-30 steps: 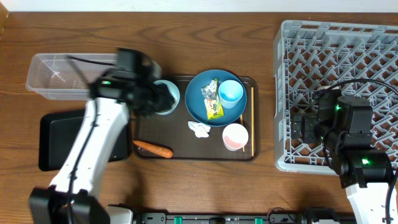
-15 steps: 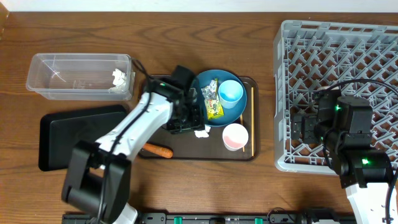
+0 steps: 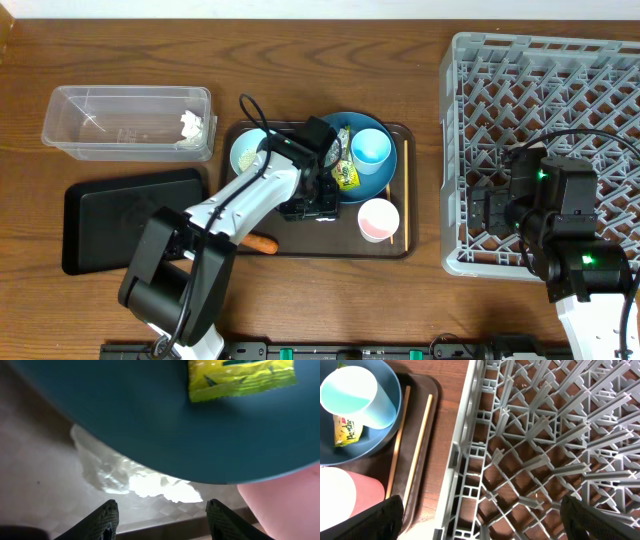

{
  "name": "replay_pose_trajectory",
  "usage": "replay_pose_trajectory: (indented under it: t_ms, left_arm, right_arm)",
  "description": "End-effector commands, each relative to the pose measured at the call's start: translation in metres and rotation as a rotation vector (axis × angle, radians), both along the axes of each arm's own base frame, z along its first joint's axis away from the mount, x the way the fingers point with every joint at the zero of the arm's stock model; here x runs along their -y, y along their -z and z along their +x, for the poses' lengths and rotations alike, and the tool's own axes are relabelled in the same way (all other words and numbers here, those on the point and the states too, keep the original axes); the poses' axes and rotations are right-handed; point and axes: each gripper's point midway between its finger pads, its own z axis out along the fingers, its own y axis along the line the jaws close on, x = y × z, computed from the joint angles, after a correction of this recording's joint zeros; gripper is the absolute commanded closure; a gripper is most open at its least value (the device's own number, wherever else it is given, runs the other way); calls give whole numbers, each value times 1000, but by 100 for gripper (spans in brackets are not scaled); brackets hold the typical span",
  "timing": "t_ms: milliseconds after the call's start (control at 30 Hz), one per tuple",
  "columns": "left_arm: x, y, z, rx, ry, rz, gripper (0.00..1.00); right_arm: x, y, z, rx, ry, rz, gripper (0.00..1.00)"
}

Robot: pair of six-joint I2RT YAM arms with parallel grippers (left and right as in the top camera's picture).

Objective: Sort waste into correct bins and load items into the dishwasher rack
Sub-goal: 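Reach the left gripper to the white tissue on the tray and grasp it, then carry the tissue with the left gripper and drop it into the clear bin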

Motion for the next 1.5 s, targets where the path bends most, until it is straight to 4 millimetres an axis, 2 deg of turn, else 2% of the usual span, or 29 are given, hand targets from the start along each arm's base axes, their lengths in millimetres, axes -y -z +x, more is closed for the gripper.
replay_pose_trajectory:
  t_ms: [0, 267, 500, 800, 867, 1167, 1333, 1467]
  left_arm:
    - [-6, 9, -2, 14, 7, 74, 41]
    - [-11, 11, 4, 76, 28, 150, 41]
    - [-9, 13, 6, 85, 28, 147, 41]
    - [-8, 26, 9, 74, 29, 154, 42]
    - [-6, 26, 11, 82, 28, 148, 48]
    - [-6, 26, 12, 86, 27, 146, 92]
    - [-10, 26, 7, 63, 29, 160, 94]
    - [-21, 13, 2, 50, 14, 176, 94]
  right_arm:
    - [1, -6, 1, 12, -2, -3, 1]
    - [1, -5, 0, 5, -2, -3, 1]
    - [1, -5, 0, 4, 1, 0, 1]
    - [1, -5, 0, 4, 1, 0, 1]
    - [1, -5, 0, 4, 1, 0, 1]
    - [0, -5, -1, 1, -3, 5, 1]
    - [0, -5, -1, 1, -3, 4, 1]
    - [0, -5, -1, 0, -3, 5, 1]
